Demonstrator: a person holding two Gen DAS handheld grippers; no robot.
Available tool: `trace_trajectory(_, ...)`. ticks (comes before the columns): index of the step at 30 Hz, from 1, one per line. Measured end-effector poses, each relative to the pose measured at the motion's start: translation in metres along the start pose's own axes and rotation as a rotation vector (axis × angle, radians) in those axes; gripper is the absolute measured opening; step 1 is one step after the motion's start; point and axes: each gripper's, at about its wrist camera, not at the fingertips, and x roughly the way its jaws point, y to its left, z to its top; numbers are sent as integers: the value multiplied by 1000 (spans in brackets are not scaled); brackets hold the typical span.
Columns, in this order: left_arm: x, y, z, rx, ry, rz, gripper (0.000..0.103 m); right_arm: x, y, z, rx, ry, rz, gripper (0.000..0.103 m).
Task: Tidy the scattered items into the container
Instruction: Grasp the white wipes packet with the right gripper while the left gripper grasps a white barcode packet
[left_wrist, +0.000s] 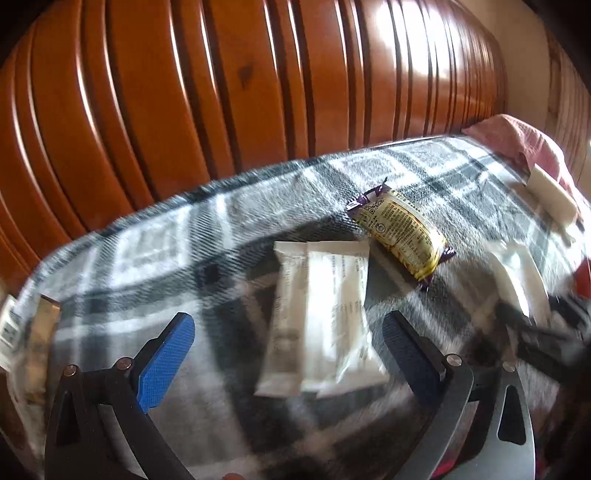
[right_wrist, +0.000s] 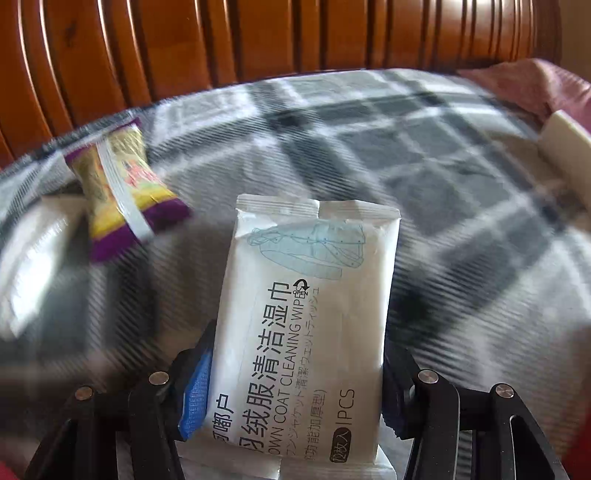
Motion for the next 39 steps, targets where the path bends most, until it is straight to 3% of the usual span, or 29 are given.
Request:
trace_trajectory(3, 27, -9, 3, -13, 64, -29, 103, -4, -8, -3, 18, -14, 24, 62)
trace_trajectory(5, 49, -20, -1, 36, 111, -14, 103, -2, -6, -1, 18, -14, 28, 64)
trace_trajectory(7, 61, -26, -9, 68, 95, 0, 103, -1, -3, 0, 7, -17, 23, 66)
trace_trajectory(11, 64, -25, -10, 47, 88, -22, 103, 5, 3, -1, -20, 2, 38, 103)
trace_trajectory(25, 69, -25, -13, 52, 81, -11, 103, 9, 8, 0, -28, 9, -1, 103)
trace_trajectory(26, 67, -25, -15, 52, 79, -6, 103, 6, 10, -1, -25, -2, -15, 96)
trace_trajectory(27, 66, -26, -15, 53, 75, 3, 103, 0, 13, -3, -25, -25, -30, 73)
trace_trajectory(28, 65, -26, -16, 54, 72, 12, 103, -6, 16, -4, -30, -45, -48, 62)
trace_trajectory(30, 62, -27, -18, 49, 65, 17, 99, -14, 25, -10, -50, -59, -72, 61)
trace_trajectory(34, 52, -31, -24, 41, 40, 39, 78, -16, 25, -14, -49, -58, -52, 61)
trace_trajectory(39, 47, -40, -27, 65, 27, 62, 75, -15, 23, -13, -43, -56, -48, 61)
